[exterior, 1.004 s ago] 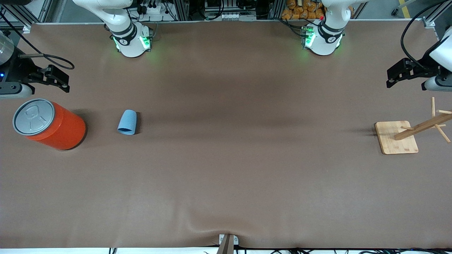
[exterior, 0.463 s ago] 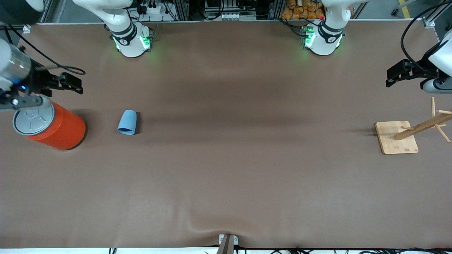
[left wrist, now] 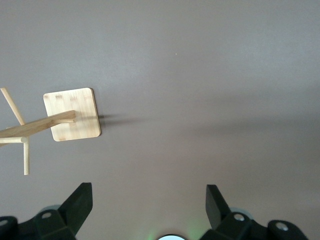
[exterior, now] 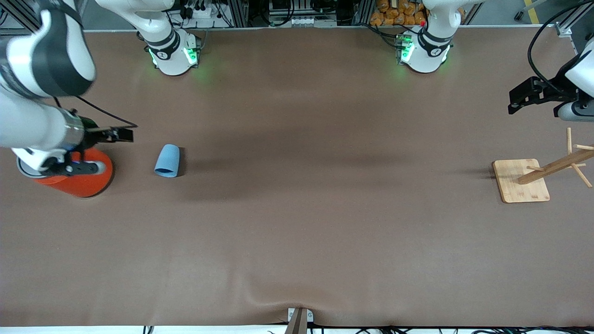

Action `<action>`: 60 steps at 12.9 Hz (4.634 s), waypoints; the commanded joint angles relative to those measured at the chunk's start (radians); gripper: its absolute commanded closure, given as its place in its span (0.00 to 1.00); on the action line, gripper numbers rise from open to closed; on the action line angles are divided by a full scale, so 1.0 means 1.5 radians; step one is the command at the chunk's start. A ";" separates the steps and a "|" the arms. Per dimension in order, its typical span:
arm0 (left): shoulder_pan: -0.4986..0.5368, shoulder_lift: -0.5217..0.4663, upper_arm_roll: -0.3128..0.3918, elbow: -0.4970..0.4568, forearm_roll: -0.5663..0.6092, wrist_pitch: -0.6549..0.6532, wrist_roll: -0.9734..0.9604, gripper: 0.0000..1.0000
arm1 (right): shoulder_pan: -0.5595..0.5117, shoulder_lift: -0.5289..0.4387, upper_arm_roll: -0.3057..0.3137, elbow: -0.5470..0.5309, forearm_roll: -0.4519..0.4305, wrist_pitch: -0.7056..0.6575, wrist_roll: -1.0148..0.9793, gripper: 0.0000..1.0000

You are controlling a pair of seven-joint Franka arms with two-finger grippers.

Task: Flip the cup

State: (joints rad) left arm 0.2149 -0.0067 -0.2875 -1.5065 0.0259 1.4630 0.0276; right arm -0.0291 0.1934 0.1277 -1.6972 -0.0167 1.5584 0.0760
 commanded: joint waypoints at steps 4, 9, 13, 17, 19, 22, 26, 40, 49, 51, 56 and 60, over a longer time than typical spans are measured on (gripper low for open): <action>0.004 -0.010 -0.007 0.009 0.001 -0.007 0.002 0.00 | -0.007 -0.065 0.007 -0.295 -0.002 0.292 0.010 0.00; -0.005 -0.001 -0.009 0.009 -0.004 -0.002 -0.005 0.00 | -0.002 -0.050 0.007 -0.412 -0.016 0.467 0.004 0.00; -0.002 -0.004 -0.008 0.009 -0.006 -0.001 -0.003 0.00 | -0.007 -0.011 0.007 -0.448 -0.017 0.550 0.005 0.00; -0.004 -0.003 -0.008 0.009 -0.007 -0.001 -0.002 0.00 | -0.015 0.021 0.005 -0.468 -0.033 0.630 -0.020 0.13; -0.004 -0.002 -0.009 0.008 -0.005 -0.001 -0.003 0.00 | -0.022 0.025 0.005 -0.465 -0.037 0.645 -0.029 0.47; -0.003 -0.003 -0.013 0.008 -0.008 -0.001 -0.002 0.00 | -0.015 0.015 0.008 -0.424 -0.035 0.621 -0.027 1.00; 0.003 -0.015 -0.014 0.010 -0.008 -0.002 0.004 0.00 | 0.065 0.021 0.023 -0.252 -0.026 0.412 -0.027 1.00; -0.001 -0.012 -0.013 0.010 -0.007 0.004 -0.004 0.00 | 0.470 0.316 0.067 0.134 -0.244 0.475 -0.143 1.00; 0.000 -0.017 -0.014 0.010 -0.008 0.003 -0.005 0.00 | 0.550 0.365 0.060 0.124 -0.348 0.479 -0.037 1.00; 0.000 -0.019 -0.014 0.009 -0.008 0.002 -0.005 0.00 | 0.553 0.372 0.060 0.124 -0.351 0.481 -0.037 1.00; 0.000 -0.018 -0.014 0.008 -0.009 0.002 -0.003 0.00 | 0.559 0.381 0.061 0.123 -0.376 0.475 -0.029 0.79; -0.002 -0.019 -0.015 0.007 -0.010 0.002 -0.003 0.00 | 0.551 0.377 0.062 0.126 -0.366 0.474 -0.029 0.00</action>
State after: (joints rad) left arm 0.2081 -0.0238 -0.3049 -1.4938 0.0237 1.4658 0.0270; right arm 0.7973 0.7564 0.2216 -1.5253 -0.5484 2.2796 0.0089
